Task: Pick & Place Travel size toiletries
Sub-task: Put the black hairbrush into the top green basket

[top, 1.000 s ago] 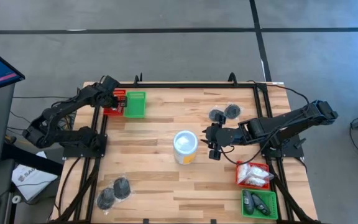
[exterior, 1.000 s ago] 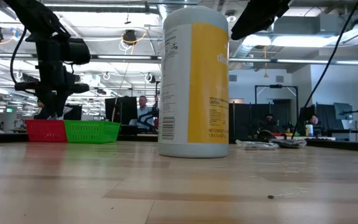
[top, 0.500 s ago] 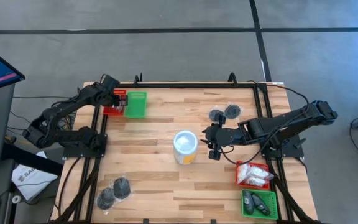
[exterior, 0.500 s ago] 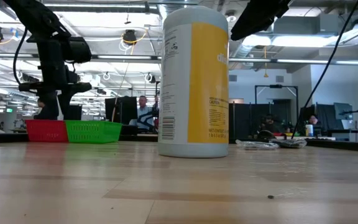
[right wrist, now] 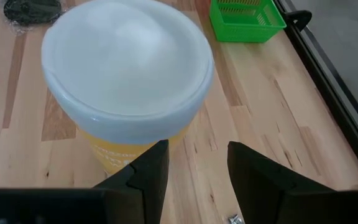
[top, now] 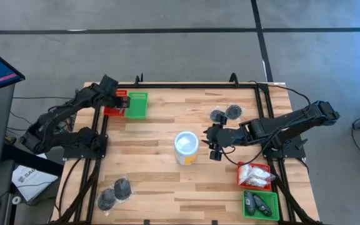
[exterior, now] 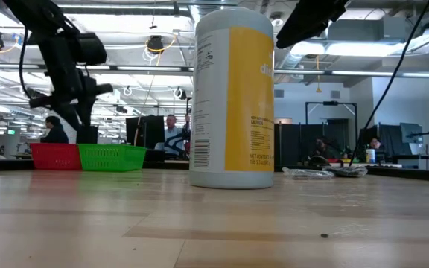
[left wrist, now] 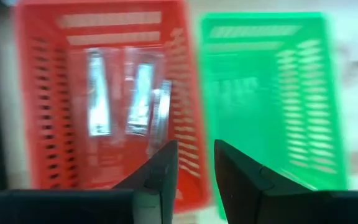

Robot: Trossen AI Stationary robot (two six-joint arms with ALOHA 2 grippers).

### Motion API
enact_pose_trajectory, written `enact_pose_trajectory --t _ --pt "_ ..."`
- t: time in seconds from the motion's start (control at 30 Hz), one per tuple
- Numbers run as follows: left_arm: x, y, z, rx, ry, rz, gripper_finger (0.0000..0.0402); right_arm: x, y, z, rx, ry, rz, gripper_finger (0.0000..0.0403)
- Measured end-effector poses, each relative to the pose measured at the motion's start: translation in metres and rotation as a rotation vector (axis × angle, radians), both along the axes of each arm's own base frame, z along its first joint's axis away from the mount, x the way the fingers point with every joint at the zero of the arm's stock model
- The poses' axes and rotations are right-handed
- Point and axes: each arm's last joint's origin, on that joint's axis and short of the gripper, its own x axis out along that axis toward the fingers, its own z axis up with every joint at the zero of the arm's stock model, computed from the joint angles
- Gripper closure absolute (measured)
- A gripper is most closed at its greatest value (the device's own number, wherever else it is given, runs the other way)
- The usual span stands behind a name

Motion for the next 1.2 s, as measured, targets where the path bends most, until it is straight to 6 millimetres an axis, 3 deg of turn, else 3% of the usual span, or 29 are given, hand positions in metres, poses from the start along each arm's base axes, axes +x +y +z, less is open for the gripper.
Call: enact_pose_trajectory --t 0.33,0.57,0.77,1.2 --pt "0.027 -0.033 0.012 0.015 -0.102 -0.223 0.0325 0.000 0.000 0.000 0.008 -0.004 -0.008 0.0249" --pt "0.048 -0.067 0.010 -0.117 -0.159 -0.492 0.0344 0.000 0.000 0.000 0.008 -0.004 -0.008 0.0249" --pt "0.061 -0.099 0.009 -0.210 -0.167 -0.600 0.0347 0.000 0.000 0.000 0.012 -0.006 -0.014 0.0249" --pt "0.070 -0.166 0.009 -0.342 -0.156 -0.826 0.0353 0.000 0.000 0.000 0.012 -0.006 -0.014 0.0249"
